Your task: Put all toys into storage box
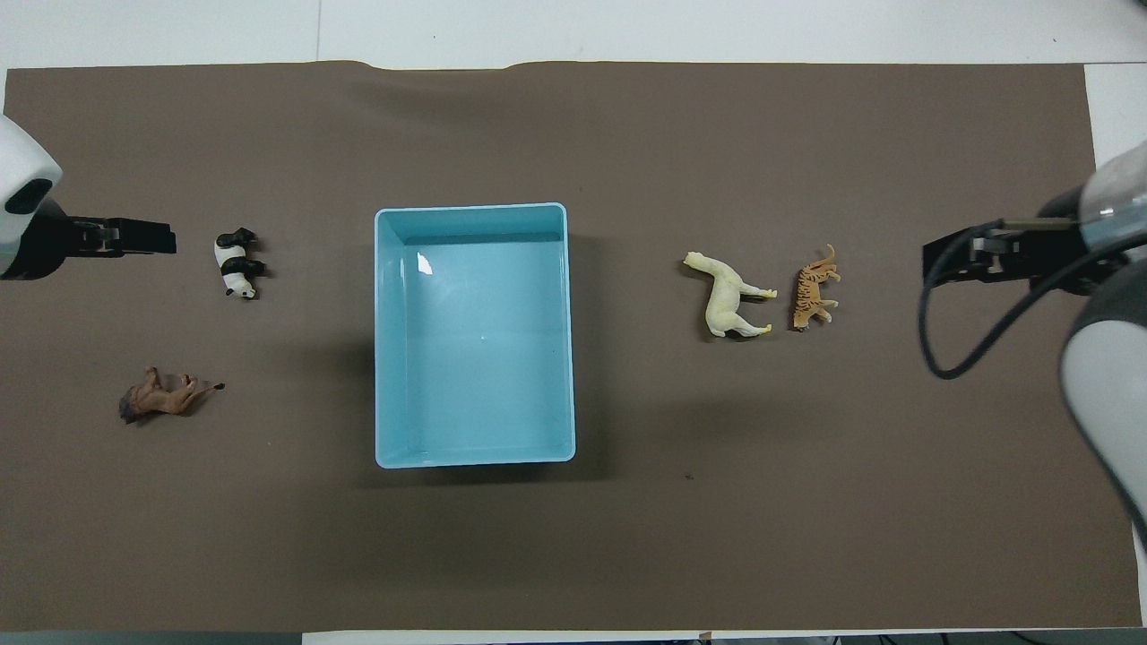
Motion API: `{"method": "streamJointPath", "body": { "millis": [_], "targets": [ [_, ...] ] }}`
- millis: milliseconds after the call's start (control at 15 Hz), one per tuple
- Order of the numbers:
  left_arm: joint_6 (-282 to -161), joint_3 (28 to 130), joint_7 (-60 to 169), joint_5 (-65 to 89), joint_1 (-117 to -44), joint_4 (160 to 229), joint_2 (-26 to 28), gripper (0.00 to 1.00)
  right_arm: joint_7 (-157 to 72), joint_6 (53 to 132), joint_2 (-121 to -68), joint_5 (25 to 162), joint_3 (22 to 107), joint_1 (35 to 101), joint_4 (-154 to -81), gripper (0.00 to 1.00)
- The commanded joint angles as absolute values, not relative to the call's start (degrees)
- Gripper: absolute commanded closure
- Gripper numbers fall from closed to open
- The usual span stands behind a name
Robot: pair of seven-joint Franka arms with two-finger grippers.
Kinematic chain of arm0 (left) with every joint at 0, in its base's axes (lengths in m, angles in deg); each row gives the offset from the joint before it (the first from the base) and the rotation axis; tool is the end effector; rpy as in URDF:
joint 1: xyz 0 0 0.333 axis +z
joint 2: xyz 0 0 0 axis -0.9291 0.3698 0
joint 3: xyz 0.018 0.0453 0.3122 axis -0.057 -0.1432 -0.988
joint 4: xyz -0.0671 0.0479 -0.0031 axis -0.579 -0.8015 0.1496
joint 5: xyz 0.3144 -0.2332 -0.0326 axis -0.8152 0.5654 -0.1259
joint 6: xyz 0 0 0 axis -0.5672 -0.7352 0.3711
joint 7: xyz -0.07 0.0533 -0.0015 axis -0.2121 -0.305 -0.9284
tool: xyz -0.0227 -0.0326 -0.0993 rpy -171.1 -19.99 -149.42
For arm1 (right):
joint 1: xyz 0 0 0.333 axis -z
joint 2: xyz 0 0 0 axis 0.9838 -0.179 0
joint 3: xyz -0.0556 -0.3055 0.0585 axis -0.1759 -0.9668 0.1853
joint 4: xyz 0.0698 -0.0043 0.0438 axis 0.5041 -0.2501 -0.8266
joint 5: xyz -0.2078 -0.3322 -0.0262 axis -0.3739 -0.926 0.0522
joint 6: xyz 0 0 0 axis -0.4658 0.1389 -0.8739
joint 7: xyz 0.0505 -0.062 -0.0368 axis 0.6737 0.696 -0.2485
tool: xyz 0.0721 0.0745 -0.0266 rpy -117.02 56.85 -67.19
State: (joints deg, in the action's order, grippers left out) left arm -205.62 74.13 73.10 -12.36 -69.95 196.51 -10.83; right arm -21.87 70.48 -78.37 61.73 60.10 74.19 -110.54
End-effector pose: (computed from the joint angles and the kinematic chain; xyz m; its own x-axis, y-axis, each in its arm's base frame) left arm 0.5703 0.0018 0.5148 0.9744 -0.0481 0.2195 -0.0500 -0.9987 0.0030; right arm 0.5488 0.0782 0.5864 0.9976 -0.0686 -0.0055 -0.0685 -0.9973 0.0259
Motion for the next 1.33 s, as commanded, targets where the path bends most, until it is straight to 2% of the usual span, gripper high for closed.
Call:
{"method": "streamJointPath", "body": {
  "millis": [0,200,333,533,733,1267],
  "targets": [
    [-214.3,74.3,73.7,-13.2,-69.3,202.4,-9.4,0.0,-19.6,81.2,-79.0,61.7,60.2,71.0,-119.5,0.0],
    [-224.8,74.1,73.7,-13.6,-69.0,202.6,-2.2,0.0,-13.6,89.2,-86.1,61.8,60.2,66.1,-120.4,0.0],
    [-232.2,74.1,74.0,-13.9,-68.4,202.6,2.1,0.0,-12.5,94.9,-88.9,61.8,60.2,65.7,-122.3,0.0],
    [-235.7,74.3,75.4,-13.9,-66.3,202.1,5.6,0.0,-12.6,105.9,-89.3,61.8,60.2,65.8,-130.2,0.0],
    [-243.4,74.3,74.2,-13.7,-67.0,201.8,11.4,0.0,-12.2,109.8,-90.6,61.8,60.2,66.2,-133.8,0.0],
    [-242.1,74.4,69.9,-13.4,-68.3,201.3,12.5,0.0,-8.2,115.3,-95.5,61.8,60.2,64.3,-134.4,0.0]
  ]
}}
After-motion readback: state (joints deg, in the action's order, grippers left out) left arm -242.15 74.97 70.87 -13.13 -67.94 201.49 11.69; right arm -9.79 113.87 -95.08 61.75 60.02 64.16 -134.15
